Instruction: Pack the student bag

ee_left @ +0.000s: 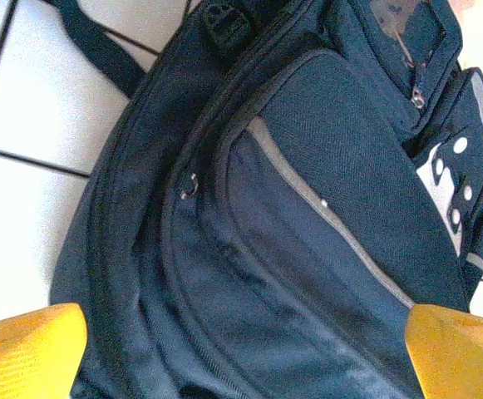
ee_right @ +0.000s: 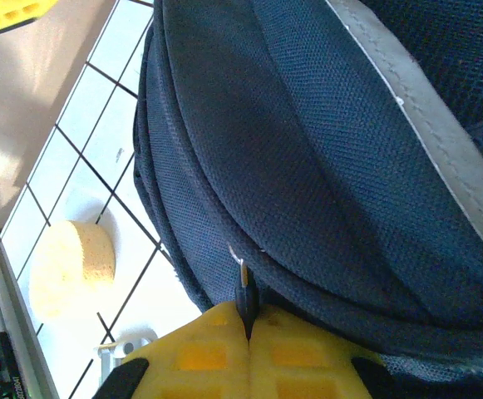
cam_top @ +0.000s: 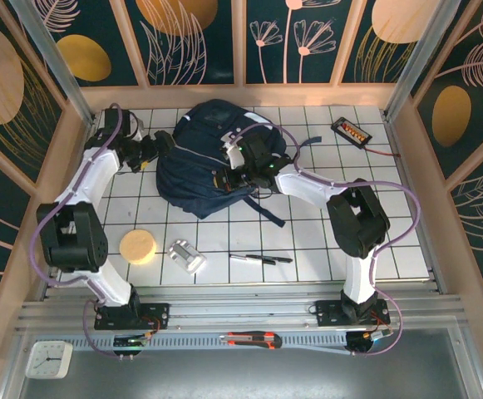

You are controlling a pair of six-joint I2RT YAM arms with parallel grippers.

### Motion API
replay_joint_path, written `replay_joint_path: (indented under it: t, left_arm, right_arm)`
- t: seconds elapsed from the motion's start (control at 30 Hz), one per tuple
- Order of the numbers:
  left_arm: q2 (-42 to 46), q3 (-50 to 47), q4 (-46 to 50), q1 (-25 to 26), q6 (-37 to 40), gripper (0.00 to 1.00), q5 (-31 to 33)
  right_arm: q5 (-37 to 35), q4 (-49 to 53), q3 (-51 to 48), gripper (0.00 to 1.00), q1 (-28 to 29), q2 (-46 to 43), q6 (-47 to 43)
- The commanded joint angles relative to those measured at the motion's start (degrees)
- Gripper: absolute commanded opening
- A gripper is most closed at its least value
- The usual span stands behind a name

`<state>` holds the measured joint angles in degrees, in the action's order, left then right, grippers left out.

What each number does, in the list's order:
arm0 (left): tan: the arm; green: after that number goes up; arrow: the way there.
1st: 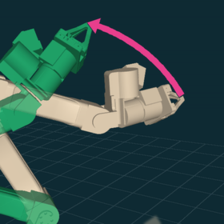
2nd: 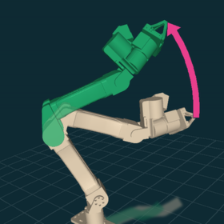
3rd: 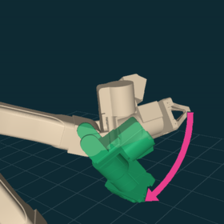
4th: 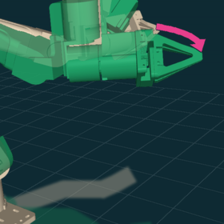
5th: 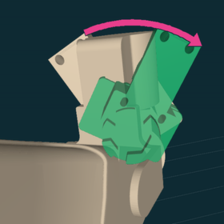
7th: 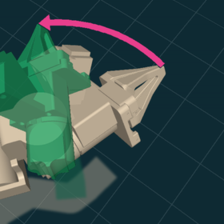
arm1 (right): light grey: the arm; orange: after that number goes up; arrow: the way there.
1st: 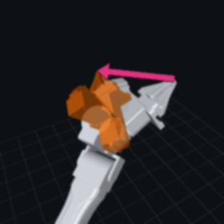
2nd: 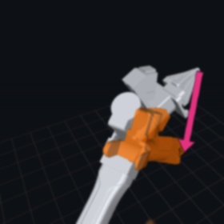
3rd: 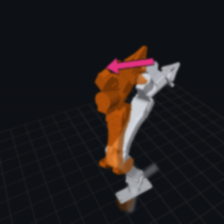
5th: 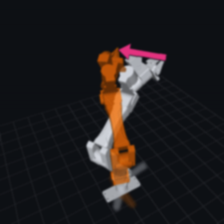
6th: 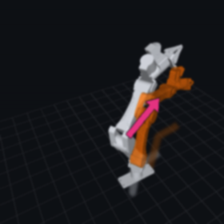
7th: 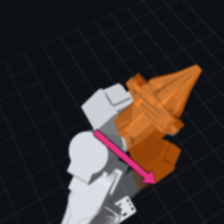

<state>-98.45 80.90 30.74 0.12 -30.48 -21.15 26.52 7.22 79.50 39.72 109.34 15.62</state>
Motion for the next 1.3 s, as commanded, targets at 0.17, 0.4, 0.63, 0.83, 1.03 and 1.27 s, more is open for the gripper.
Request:
replay_joint_path:
  t: [0.17,0.4,0.63,0.83,1.03,1.27]
  left_arm:
    - [-11.8,10.3,1.3,0.1,3.3,0.86,-4.0]
    - [-19.4,18.1,1.8,0.1,3.4,0.6,-4.8]
    - [-21.6,18.4,0.9,0.1,2.6,0.5,-6.2]
    - [-23.3,18.9,0.0,1.2,1.8,0.2,-7.7]
    - [-18.5,9.9,-9.4,1.8,-7.1,0.0,-12.4]
    - [-6.9,-7.0,-29.8,4.7,-24.8,0.0,-13.1]
  right_arm:
    - [-1.7,-1.4,-0.6,0.0,0.0,-3.2,0.8]
    - [-2.9,-0.3,-0.5,0.0,0.9,-3.1,1.1]
    - [-3.8,-0.2,-0.4,0.0,1.2,-3.0,1.6]
    - [-4.0,0.2,0.1,0.0,1.3,-2.4,1.6]
    - [-4.4,3.5,3.1,0.0,1.4,-1.3,0.8]
    - [-4.6,7.9,7.7,0.0,3.1,0.2,0.4]
